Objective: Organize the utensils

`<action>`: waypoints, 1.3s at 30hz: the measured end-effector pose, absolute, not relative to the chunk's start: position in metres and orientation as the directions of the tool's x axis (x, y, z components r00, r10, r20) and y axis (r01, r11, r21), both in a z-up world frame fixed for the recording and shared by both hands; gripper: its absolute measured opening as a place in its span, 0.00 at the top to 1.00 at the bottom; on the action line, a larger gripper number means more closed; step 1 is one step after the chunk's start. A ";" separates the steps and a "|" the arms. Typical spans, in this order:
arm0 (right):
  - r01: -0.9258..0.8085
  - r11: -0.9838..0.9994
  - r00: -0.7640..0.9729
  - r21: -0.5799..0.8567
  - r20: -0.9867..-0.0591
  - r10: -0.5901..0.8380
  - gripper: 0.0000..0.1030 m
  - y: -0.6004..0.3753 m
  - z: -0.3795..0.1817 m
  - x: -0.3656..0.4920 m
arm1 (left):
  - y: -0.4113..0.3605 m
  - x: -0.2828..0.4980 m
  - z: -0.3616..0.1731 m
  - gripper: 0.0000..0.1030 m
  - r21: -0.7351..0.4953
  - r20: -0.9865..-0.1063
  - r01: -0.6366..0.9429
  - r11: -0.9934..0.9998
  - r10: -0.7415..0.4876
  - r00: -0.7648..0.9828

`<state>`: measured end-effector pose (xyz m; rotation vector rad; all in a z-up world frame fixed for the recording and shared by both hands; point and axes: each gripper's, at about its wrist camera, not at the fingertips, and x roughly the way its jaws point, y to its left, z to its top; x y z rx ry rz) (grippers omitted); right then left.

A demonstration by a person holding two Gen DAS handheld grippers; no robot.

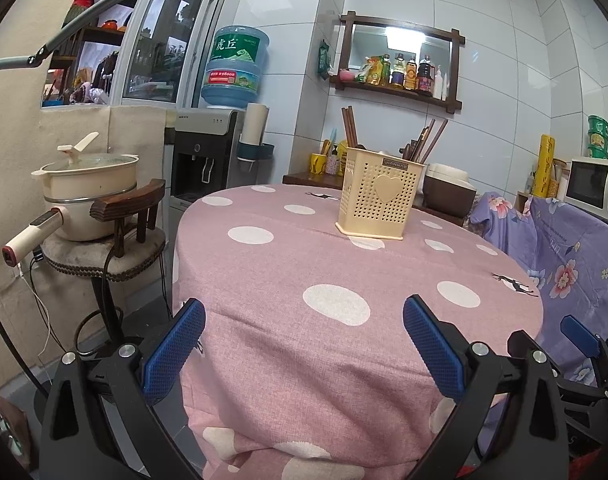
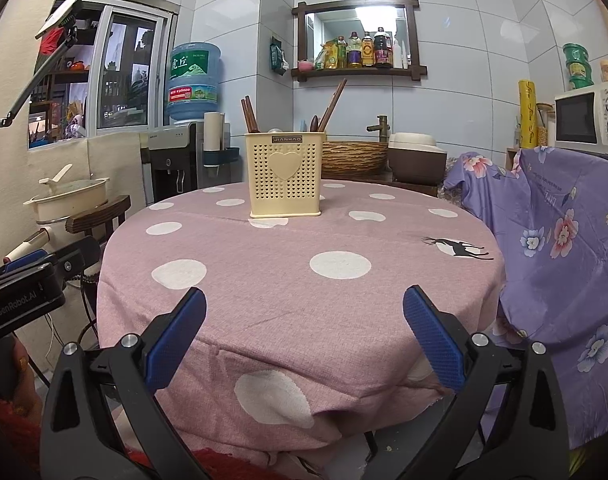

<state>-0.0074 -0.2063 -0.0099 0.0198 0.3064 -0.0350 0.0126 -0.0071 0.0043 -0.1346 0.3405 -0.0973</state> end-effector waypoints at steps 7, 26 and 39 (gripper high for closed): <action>0.036 0.999 0.953 0.014 -0.302 -0.030 0.06 -0.207 -0.009 -0.007 | -0.007 0.013 0.004 0.05 -0.149 -0.326 0.073 0.986 -0.118 0.938; 0.037 0.999 0.953 0.014 -0.300 -0.032 0.06 -0.205 -0.009 -0.008 | -0.006 0.011 0.004 0.05 -0.156 -0.325 0.069 0.985 -0.117 0.939; 0.038 0.999 0.953 0.014 -0.300 -0.032 0.06 -0.205 -0.009 -0.008 | -0.005 0.009 0.001 0.05 -0.163 -0.330 0.060 0.985 -0.112 0.937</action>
